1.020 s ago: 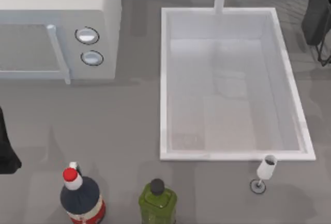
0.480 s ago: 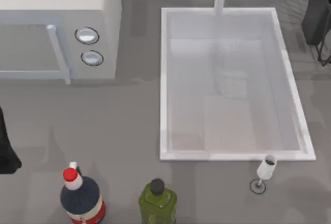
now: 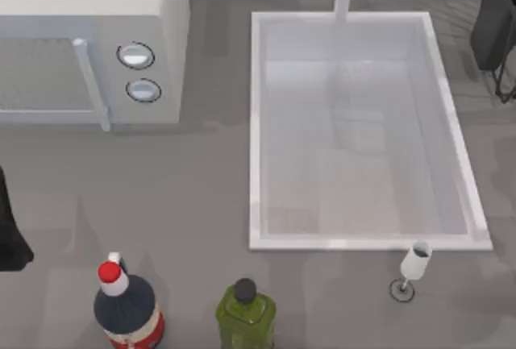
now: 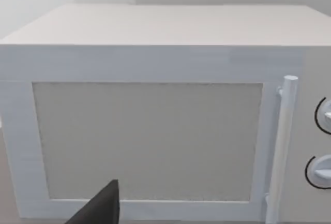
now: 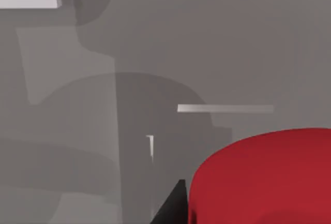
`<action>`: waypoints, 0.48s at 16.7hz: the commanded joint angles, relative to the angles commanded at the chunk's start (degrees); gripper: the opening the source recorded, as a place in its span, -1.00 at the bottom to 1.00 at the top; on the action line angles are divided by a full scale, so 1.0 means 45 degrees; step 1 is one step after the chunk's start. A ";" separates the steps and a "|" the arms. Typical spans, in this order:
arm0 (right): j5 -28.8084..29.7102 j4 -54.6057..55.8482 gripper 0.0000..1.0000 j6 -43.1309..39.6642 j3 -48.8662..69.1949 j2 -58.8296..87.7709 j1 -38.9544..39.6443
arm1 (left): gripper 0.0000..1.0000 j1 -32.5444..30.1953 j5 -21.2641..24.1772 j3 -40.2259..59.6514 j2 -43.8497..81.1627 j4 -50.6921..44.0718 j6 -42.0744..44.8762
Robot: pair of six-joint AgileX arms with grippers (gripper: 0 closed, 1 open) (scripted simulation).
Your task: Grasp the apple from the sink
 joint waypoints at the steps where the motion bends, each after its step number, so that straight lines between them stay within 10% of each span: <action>1: 0.0000 0.0000 -1.00 0.0000 0.0000 0.0000 0.0000 | 1.00 0.0000 0.0000 0.0000 0.0000 0.0000 0.0000; 3: 0.0000 0.0000 -1.00 0.0000 0.0000 0.0000 0.0000 | 1.00 0.0000 0.0000 0.0000 0.0000 0.0000 0.0000; 8: 0.0000 0.0000 -0.25 0.0000 0.0000 0.0000 0.0000 | 1.00 0.0000 0.0000 0.0000 0.0000 0.0000 0.0000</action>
